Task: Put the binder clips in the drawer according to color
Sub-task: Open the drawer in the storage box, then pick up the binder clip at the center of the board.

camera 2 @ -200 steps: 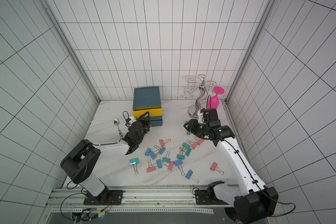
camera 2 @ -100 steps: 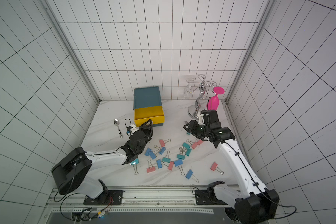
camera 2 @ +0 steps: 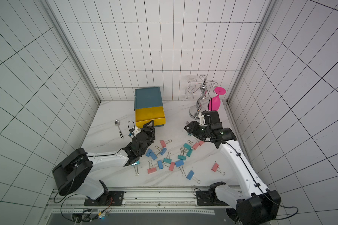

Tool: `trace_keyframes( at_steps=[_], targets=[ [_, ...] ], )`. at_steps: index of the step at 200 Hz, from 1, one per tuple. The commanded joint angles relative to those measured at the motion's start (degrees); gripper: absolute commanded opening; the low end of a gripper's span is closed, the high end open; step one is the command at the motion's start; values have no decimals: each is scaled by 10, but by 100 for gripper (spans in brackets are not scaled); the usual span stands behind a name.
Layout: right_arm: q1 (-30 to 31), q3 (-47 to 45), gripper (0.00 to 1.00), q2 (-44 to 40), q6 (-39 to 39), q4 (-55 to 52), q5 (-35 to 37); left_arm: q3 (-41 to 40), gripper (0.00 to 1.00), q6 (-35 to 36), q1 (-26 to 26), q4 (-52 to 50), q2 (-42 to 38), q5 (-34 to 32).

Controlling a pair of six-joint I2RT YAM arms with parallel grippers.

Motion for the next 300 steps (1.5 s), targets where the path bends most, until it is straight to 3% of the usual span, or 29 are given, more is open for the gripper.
trace_keyframes(
  at_steps=[1,46,64,91,129,145,171,227,251,300],
  targets=[
    [-11,20,64,6,-15,-23,11,-2,82,-7,-4,-43,-25,-3],
    [-13,39,67,8,-32,-62,64,-1,85,-12,-29,-161,-91,0],
    [-13,41,72,11,-37,-72,95,15,85,-8,-44,-291,-152,4],
    [-15,53,73,45,-53,-98,93,92,84,30,-47,-549,-232,45],
    [-17,20,70,90,-67,-99,99,201,83,153,-39,-787,-271,53],
    [-16,13,68,115,-66,-92,116,232,82,232,15,-836,-268,126],
    [-14,25,66,169,-57,-84,141,258,79,337,148,-881,-264,278],
    [-10,126,64,322,-70,-84,227,262,79,482,358,-898,-272,420],
    [-10,189,63,393,-80,-84,233,249,79,495,404,-877,-271,480],
    [-6,288,62,492,-75,-99,245,244,79,513,442,-861,-273,514]
  ],
)
